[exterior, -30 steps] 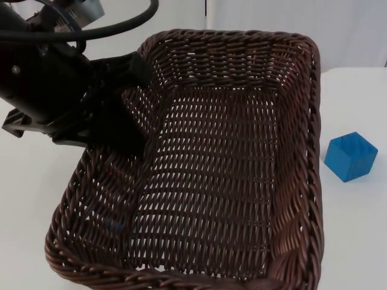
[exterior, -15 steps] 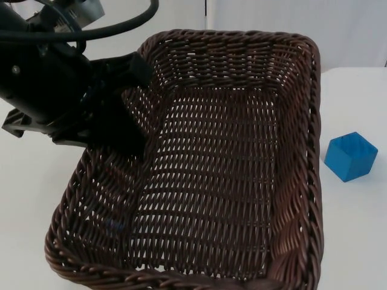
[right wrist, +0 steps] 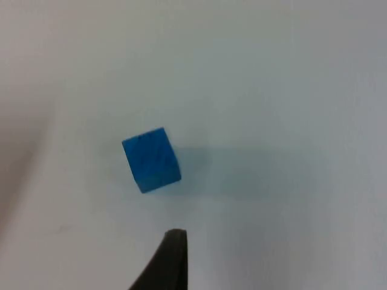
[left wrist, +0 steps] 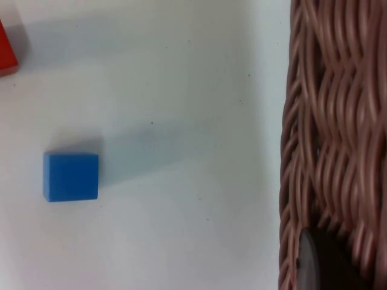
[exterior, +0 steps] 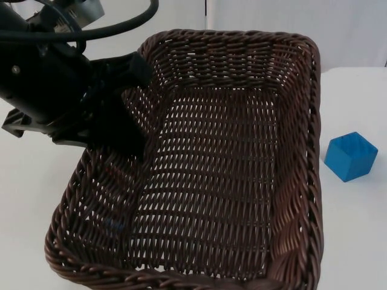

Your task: Pick up the basket with the left hand and place the largest block into the basket with the right hand.

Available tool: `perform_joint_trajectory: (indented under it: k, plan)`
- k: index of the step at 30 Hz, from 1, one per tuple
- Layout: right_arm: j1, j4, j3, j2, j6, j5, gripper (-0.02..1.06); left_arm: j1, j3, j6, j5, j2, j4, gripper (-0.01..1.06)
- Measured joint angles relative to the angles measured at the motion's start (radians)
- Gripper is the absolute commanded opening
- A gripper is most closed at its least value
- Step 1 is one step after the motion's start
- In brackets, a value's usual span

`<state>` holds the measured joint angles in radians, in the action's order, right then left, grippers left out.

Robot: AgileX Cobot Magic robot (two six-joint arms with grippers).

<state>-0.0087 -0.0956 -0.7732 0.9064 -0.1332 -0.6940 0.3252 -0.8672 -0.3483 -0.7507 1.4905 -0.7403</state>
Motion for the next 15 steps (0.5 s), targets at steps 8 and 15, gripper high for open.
perform_joint_trajectory:
  k: [8,15]
  plan:
    - [0.0,-0.125,-0.084,0.187,-0.139,-0.002,0.92,0.0,0.0,0.0,0.002,0.0,0.0,0.0]
    - [0.084,-0.137,-0.163,0.31,-0.165,-0.008,0.91,0.0,0.0,0.0,0.003,0.0,0.0,0.0]
